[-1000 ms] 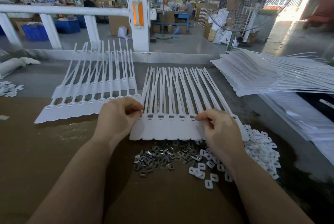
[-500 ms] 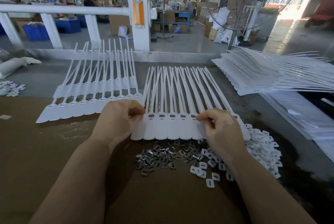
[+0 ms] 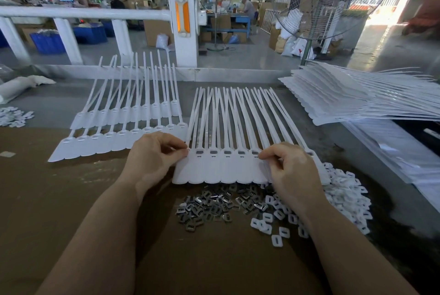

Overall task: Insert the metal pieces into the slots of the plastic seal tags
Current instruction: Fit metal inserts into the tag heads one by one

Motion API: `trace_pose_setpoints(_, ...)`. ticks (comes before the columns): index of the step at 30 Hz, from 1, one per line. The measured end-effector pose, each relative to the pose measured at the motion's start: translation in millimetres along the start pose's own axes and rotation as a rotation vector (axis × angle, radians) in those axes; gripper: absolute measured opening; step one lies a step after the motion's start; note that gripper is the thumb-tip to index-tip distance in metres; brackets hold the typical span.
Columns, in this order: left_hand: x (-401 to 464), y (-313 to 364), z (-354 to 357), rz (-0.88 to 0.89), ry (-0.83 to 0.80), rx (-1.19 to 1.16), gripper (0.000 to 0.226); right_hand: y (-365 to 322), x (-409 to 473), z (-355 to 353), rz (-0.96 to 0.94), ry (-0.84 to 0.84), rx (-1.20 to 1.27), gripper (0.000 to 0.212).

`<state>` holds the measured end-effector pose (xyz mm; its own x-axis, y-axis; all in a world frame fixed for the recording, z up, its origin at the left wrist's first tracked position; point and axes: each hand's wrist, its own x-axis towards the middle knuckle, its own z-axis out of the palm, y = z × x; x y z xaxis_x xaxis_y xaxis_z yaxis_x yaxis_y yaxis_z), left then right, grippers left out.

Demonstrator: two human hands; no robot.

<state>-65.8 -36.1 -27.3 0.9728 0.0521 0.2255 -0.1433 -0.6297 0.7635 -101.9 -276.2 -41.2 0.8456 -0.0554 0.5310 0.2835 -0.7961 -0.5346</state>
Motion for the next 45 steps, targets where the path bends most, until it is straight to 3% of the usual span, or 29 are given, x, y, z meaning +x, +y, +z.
trace_pose_setpoints(16, 1.8, -3.0, 1.9, 0.033, -0.091, 0.063, 0.016, 0.8, 0.5, 0.1, 0.009, -0.031, -0.011, 0.021)
trace_pose_setpoints(23, 0.5, -0.2, 1.2, -0.069, -0.033, -0.115, 0.003, 0.5, 1.3, 0.0, 0.006, -0.030, -0.016, 0.020)
trace_pose_setpoints(30, -1.7, 0.8, 0.1, -0.097, 0.021, -0.290, 0.007, 0.6, 1.2, 0.1, 0.005, -0.034, -0.010, 0.021)
trace_pose_setpoints(45, 1.0, -1.0, 6.5, -0.058, -0.006, -0.142, 0.009, 0.3, 1.2, -0.9, 0.010, -0.056, -0.014, 0.021)
